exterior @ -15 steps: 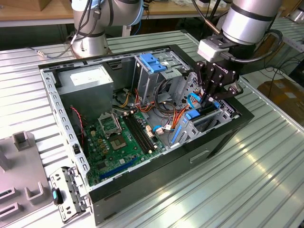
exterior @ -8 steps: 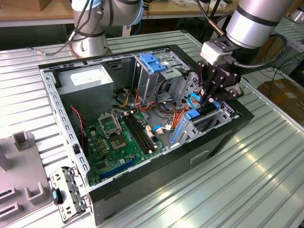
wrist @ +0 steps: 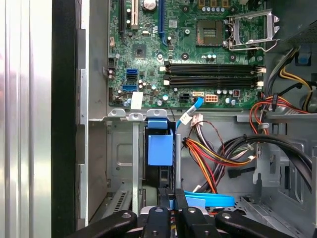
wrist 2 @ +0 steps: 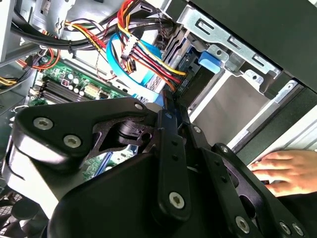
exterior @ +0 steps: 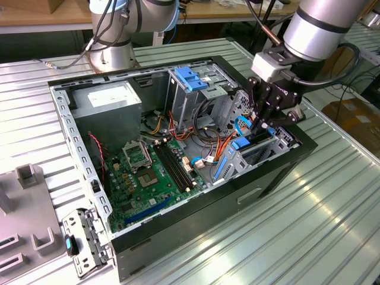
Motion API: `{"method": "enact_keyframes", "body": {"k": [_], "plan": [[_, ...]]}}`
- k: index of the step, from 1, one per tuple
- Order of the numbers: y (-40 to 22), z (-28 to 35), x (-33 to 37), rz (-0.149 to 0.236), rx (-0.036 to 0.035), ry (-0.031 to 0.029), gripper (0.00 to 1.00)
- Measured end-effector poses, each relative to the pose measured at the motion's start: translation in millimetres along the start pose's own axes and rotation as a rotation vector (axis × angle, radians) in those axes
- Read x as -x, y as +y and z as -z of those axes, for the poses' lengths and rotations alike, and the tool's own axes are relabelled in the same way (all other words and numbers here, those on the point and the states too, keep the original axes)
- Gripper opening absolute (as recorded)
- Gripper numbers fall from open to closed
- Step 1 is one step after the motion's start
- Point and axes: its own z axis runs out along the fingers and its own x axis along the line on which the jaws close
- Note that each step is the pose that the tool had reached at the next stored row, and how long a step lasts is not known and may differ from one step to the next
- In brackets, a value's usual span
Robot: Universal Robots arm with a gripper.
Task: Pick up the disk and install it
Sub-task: 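Insert the second disk wire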
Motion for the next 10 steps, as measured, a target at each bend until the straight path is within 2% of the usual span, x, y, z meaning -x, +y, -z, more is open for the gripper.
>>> {"method": "enact_keyframes", "body": {"k": [10], "plan": [[0.0,-1.1,-3.2,0.0,0.0,-0.0034,0.16]]}}
